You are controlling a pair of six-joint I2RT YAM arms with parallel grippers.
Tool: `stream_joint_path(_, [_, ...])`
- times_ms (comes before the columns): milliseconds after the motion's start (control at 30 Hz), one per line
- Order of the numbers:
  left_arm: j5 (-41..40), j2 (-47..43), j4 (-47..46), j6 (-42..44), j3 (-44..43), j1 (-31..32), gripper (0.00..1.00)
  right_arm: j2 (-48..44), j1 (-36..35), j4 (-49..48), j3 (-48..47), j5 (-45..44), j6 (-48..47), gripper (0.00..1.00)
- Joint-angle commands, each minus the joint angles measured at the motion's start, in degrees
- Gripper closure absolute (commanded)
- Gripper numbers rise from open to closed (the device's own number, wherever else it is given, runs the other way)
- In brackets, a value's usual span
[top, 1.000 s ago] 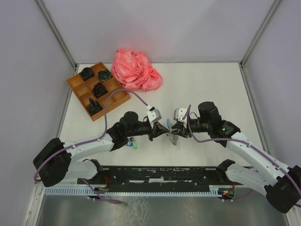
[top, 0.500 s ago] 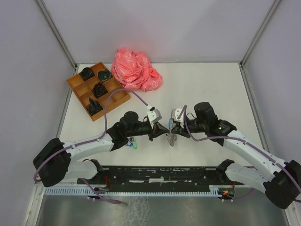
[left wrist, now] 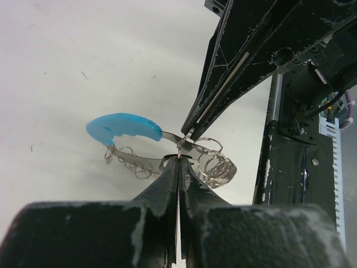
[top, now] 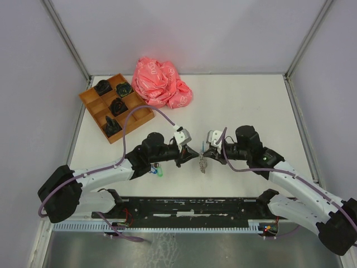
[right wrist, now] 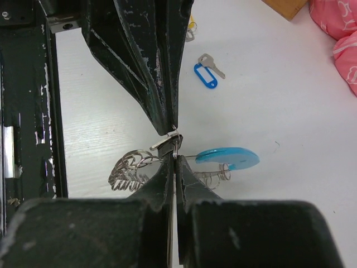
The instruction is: Put the keys on the keyring
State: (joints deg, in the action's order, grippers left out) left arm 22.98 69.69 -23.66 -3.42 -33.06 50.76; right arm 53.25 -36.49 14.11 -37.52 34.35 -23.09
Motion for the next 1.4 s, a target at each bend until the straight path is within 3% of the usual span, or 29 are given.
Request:
stream_joint_path(0, [-1.63,-0.17,-1.1,-0.11,-0.3,0.13,0.97,-1.77,0.36,-13.05,2.62,2.14,5.1,0.99])
stream_joint_path(167, [-1.91,2.47,-3.99,-1.31,-0.11,0.1,0.97,-2.26,0.36,-19.85,4.56,2.32,7.8,0.99])
stream_joint_path(367, [-3.81,4.26,-5.91,-2.07,0.17,0.05,0.97,-1.91,0.4,-14.47,2.76,1.43,4.45,0.99])
stream_joint_path(500, [-6.21,2.55,-6.21,-0.8,1.46,0.13,0.87,-1.76,0.35,-10.72,1.43,0.35,1.87,0.99])
stream_joint_path(933, [-6.59,-3.02,-9.21,-0.33,7.52,1.32,0.36,1.53,0.26,-6.83,-2.78,-2.3,1.56,0.99])
stream_joint_path(1167, [-8.26,-8.37,-12.51,0.18,11.17,2.09,0.3,2.54,0.15,-5.82,-3.76,-3.37,1.67,0.99])
stream_joint_path(1367, [-13.72,-7.04,-15.76,1.96,11.04,4.99,0.28,3.64,-0.74,-6.03,-4.53,-5.09,2.36,0.99])
